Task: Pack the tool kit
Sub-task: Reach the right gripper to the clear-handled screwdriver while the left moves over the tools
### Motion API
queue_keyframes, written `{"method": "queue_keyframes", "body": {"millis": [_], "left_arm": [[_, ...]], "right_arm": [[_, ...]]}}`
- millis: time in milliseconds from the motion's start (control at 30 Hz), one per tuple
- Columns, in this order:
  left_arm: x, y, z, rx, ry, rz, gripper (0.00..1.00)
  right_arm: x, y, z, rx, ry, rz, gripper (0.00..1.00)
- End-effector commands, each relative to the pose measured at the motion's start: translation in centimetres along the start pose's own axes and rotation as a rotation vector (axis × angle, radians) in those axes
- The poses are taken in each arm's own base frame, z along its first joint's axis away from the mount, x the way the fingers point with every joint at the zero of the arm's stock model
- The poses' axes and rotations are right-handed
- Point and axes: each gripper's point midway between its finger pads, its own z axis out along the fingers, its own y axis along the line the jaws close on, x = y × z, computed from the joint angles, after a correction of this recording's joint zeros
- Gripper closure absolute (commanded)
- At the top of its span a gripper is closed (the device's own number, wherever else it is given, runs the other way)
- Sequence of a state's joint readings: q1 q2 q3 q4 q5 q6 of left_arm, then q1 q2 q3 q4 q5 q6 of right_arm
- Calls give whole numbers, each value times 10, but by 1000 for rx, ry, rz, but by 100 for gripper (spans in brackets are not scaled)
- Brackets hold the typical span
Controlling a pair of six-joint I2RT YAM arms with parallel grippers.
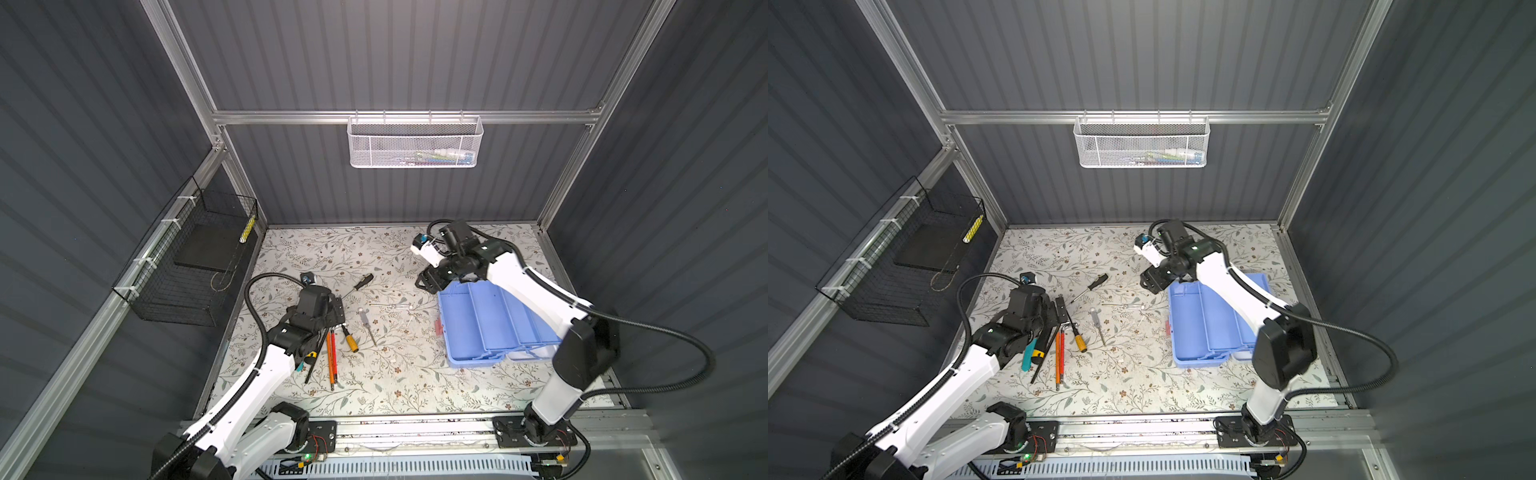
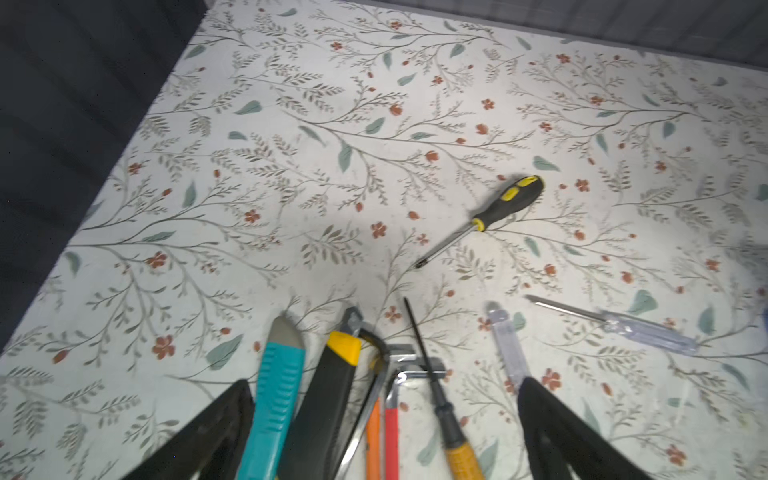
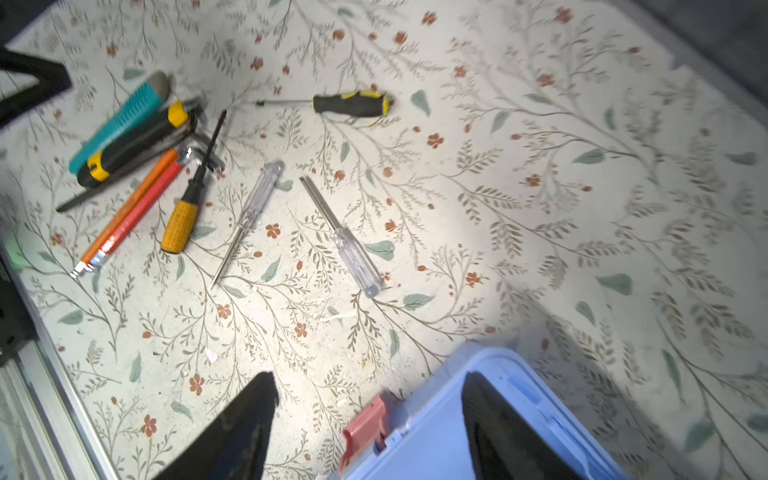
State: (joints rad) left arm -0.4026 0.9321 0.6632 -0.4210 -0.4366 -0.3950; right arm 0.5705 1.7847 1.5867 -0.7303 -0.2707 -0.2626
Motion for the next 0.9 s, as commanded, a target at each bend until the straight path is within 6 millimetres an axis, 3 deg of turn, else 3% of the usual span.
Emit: {"method": "queue_keyframes", "body": {"millis": [0,167,367,533,867], "left_arm": [[5,33,-4,-124,-46,-33,1],[8,43,-8,-124,-111,-52,1],[8,42,-7,-116,-102,-57,1],[11,39,6,-140,-37,-35,0],[11,45,-1,-146,-67,-60,1]], "right_arm": [[9,5,33,-63,91,-76,26],[27,6,90,-81,245,-129,26],[35,5,136,-59,320,-180,25],[39,4,156,-67,365,-203,25],[64,11,175,-62,436,-192,38]]}}
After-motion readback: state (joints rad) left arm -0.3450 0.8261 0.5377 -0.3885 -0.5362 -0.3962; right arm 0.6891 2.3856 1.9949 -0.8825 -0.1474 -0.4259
